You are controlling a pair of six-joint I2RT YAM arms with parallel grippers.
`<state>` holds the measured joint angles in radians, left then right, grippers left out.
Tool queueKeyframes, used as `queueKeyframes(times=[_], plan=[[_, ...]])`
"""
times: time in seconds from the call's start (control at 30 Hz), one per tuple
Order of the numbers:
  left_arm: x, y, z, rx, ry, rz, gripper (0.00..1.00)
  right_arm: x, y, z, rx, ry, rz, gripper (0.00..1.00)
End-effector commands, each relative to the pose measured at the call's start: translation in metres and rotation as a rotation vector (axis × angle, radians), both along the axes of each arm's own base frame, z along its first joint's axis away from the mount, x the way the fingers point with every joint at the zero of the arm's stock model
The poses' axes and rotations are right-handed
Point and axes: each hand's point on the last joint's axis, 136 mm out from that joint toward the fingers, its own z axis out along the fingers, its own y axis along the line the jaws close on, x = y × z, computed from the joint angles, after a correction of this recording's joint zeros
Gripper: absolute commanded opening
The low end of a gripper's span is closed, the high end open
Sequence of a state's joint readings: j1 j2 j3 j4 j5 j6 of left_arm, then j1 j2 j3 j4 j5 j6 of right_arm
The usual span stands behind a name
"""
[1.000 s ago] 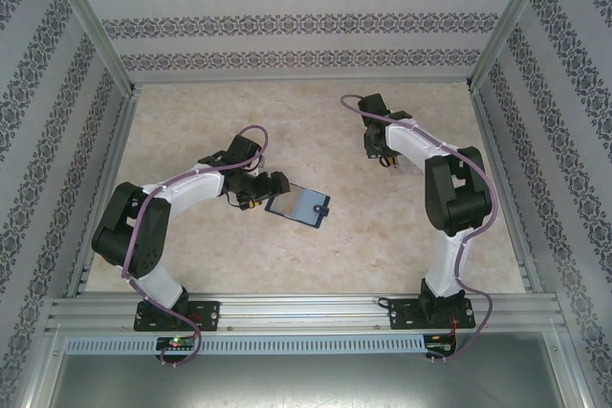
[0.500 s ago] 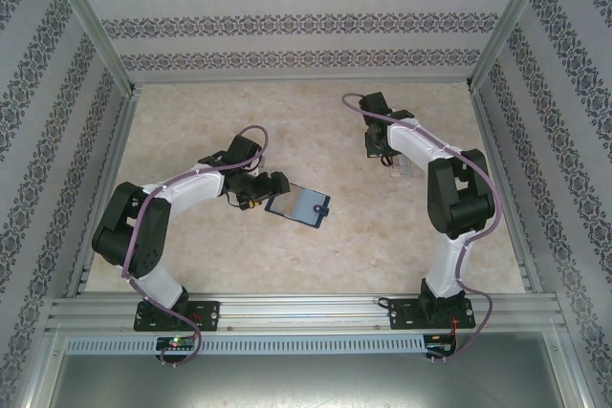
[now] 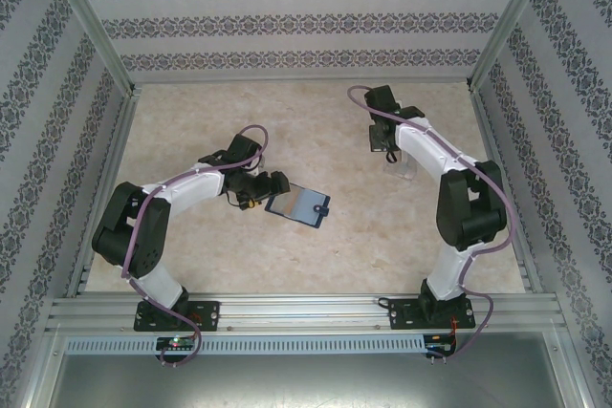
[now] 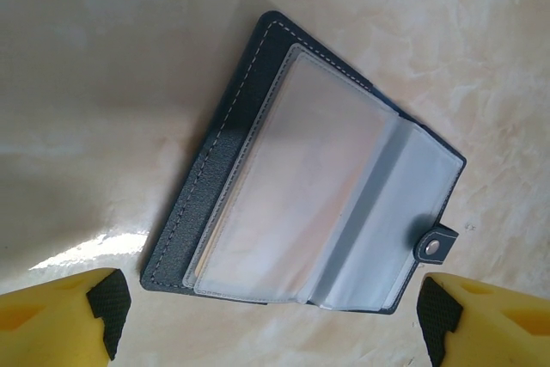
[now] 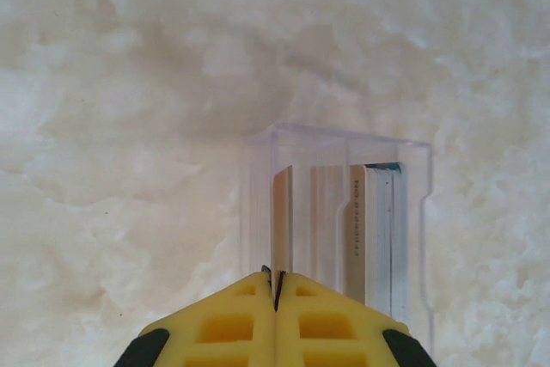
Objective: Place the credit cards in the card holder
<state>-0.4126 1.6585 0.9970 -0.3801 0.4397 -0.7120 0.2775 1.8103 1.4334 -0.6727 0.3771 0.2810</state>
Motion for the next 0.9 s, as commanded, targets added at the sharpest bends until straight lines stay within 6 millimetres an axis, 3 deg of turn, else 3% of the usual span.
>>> queueKeyframes(times=[0.0,0.5,0.7,0.87], plan=[[0.0,-0.004,0.004,0.012,-0.002,-0.029,0.89,0.001,0.002,0.011,-0.015,-0.022,0.015,0.02],[-0.005,-0.008,-0.008,-0.011,0.024,-0.031,0.89,-0.007,0.002,-0.034,0.001,0.097,0.017,0.02],[-0.004,-0.007,-0.003,-0.009,0.01,-0.033,0.89,-0.01,0.006,-0.012,0.045,0.052,0.019,0.01],[-0.002,-0.007,0.004,-0.006,-0.014,-0.046,0.89,-0.023,0.026,0.015,0.192,-0.005,0.062,0.02]])
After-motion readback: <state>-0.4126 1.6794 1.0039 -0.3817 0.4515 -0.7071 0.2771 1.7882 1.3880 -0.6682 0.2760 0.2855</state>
